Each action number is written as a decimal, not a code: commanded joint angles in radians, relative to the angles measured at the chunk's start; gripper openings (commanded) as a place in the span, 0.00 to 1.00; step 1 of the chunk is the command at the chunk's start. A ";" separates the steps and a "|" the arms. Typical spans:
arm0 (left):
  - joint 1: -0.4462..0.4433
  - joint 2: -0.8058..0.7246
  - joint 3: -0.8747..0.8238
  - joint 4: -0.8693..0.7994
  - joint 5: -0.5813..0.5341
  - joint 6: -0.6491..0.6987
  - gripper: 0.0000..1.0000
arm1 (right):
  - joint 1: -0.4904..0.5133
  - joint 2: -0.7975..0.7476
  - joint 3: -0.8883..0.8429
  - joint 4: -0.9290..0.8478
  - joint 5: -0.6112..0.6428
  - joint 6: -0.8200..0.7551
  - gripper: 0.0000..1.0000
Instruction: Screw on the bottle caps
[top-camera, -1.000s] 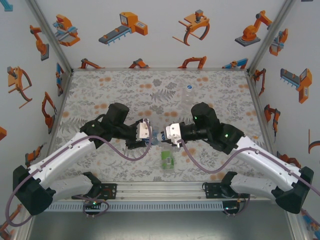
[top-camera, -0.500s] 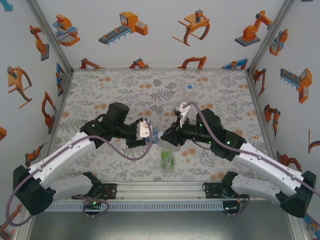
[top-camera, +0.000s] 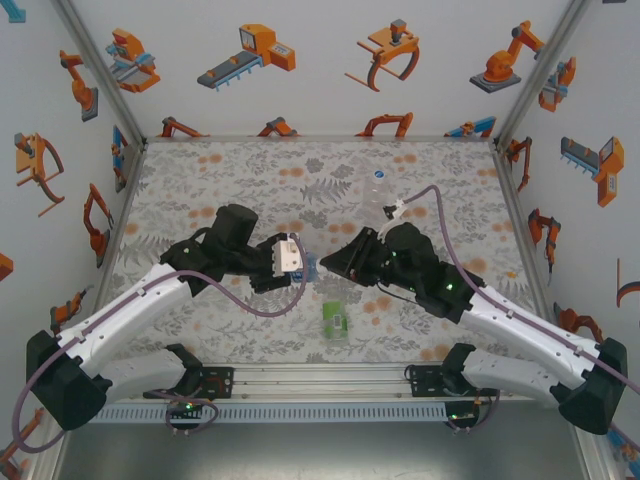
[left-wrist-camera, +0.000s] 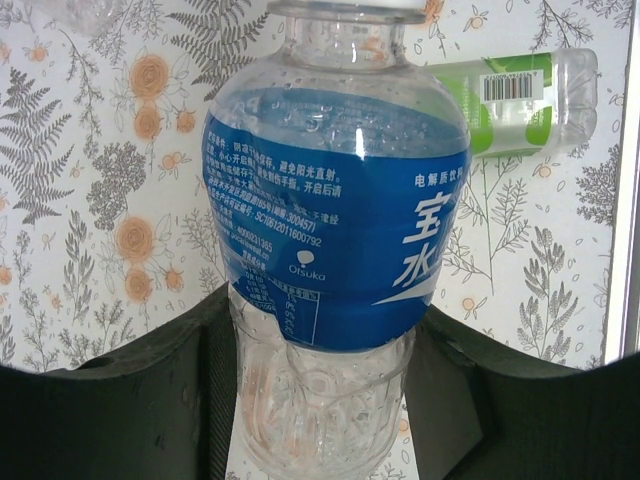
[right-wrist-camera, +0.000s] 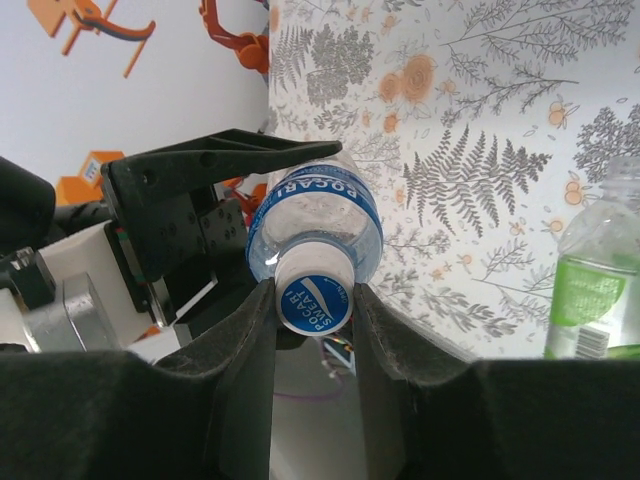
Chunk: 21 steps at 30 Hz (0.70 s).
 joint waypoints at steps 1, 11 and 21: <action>-0.007 0.000 0.031 0.037 0.050 -0.005 0.00 | -0.014 -0.007 0.002 0.002 0.036 0.083 0.00; -0.007 0.003 0.031 0.035 0.067 -0.003 0.00 | -0.021 -0.016 0.071 0.013 -0.025 -0.356 0.42; -0.006 -0.008 0.036 0.009 0.154 0.018 0.00 | -0.020 -0.114 0.104 -0.026 -0.322 -1.301 0.51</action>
